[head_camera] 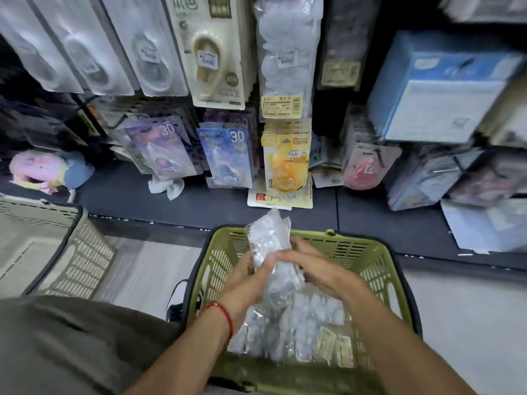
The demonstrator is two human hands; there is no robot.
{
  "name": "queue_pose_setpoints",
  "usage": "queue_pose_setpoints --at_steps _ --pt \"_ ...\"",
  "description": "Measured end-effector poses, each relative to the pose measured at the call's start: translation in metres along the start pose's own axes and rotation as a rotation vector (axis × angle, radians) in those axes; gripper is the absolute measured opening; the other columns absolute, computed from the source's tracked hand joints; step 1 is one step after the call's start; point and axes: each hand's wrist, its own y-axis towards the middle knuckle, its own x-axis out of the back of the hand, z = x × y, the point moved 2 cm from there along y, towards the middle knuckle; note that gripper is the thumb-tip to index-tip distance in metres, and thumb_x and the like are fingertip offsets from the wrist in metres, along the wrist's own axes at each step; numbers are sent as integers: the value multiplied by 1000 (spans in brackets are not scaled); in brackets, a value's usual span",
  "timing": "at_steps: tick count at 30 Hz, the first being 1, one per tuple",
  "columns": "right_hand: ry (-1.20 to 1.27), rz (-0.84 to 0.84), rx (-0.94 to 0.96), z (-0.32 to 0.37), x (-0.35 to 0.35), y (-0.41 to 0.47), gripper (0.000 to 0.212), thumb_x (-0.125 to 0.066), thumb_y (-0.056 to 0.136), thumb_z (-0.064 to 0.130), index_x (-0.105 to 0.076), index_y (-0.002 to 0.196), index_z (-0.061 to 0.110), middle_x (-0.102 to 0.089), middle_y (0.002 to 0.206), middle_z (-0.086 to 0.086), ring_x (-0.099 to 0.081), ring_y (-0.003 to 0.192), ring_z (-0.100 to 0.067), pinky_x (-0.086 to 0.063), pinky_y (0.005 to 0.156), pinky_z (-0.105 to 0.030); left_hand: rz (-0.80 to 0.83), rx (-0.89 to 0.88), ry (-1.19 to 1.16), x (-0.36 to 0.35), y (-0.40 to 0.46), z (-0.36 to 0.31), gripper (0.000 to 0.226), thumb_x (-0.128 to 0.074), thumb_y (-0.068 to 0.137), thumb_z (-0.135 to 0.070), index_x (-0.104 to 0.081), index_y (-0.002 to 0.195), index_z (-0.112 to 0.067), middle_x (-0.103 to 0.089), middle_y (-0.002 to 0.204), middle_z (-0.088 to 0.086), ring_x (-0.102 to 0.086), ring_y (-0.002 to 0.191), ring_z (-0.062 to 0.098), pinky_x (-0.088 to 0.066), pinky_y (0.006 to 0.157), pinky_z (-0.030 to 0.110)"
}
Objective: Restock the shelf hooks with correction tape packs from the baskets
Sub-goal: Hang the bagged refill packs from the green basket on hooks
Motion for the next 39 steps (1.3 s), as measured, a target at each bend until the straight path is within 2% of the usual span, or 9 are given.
queue_pose_setpoints --at_steps 6,8,11,15,22,26,31,34,39 --pt "-34 -38 6 46 44 -54 32 -64 105 29 -58 135 22 -72 131 -9 -71 119 -28 -60 89 -44 141 -106 -206 -26 -13 -25 61 -83 82 -27 -61 139 -24 -77 124 2 -76 110 25 -64 88 49" --pt "-145 -156 73 61 56 -70 28 -69 102 24 -58 128 26 -74 119 -15 -73 102 -30 -57 76 -40 225 -119 -254 -30 -13 -36 57 -79 85 -18 -61 139 -16 -76 126 12 -74 115 35 -59 96 59" --pt "-212 -255 162 88 66 -87 36 -77 96 17 -58 124 30 -74 113 -21 -74 96 -38 -56 81 -47 232 -166 -226 -35 -15 -62 60 -80 82 -15 -59 138 -15 -76 125 13 -74 114 36 -56 99 64" --pt "-185 -336 289 128 77 -102 44 -84 88 12 -62 123 28 -76 114 -14 -76 104 -32 -61 95 -53 292 -230 -164 -37 -19 -111 59 -81 77 -12 -64 134 -8 -76 124 12 -75 110 30 -62 84 46" --pt "-61 -366 443 163 120 -124 50 -68 90 -15 -63 131 13 -80 113 -11 -78 102 -28 -64 86 -36 382 -341 38 -17 -15 -201 57 -85 74 -11 -71 129 -10 -74 129 16 -69 122 35 -48 111 58" --pt "-53 -469 518 165 140 -130 41 -71 91 -10 -72 123 17 -80 114 -10 -75 105 -26 -62 91 -40 360 -401 110 -3 -3 -230 52 -87 77 -12 -72 126 -18 -74 130 13 -71 119 34 -52 102 55" --pt "-60 -604 619 171 159 -136 29 -84 84 9 -77 110 20 -82 101 -12 -76 86 -22 -64 76 -37 291 -491 141 0 14 -227 60 -83 81 -14 -63 137 -18 -76 128 6 -73 118 29 -59 93 47" --pt "21 -610 641 173 162 -138 51 -91 62 31 -71 108 20 -82 94 -10 -77 76 -18 -63 66 -28 298 -508 157 -6 18 -222 57 -80 85 -12 -60 138 -19 -76 126 1 -73 118 22 -63 87 32" --pt "43 -554 643 174 154 -127 44 -92 58 36 -75 94 17 -80 103 -17 -74 88 -26 -56 91 -45 285 -490 187 -25 16 -220 47 -74 94 -8 -60 136 -25 -77 125 -1 -74 115 18 -62 94 35"
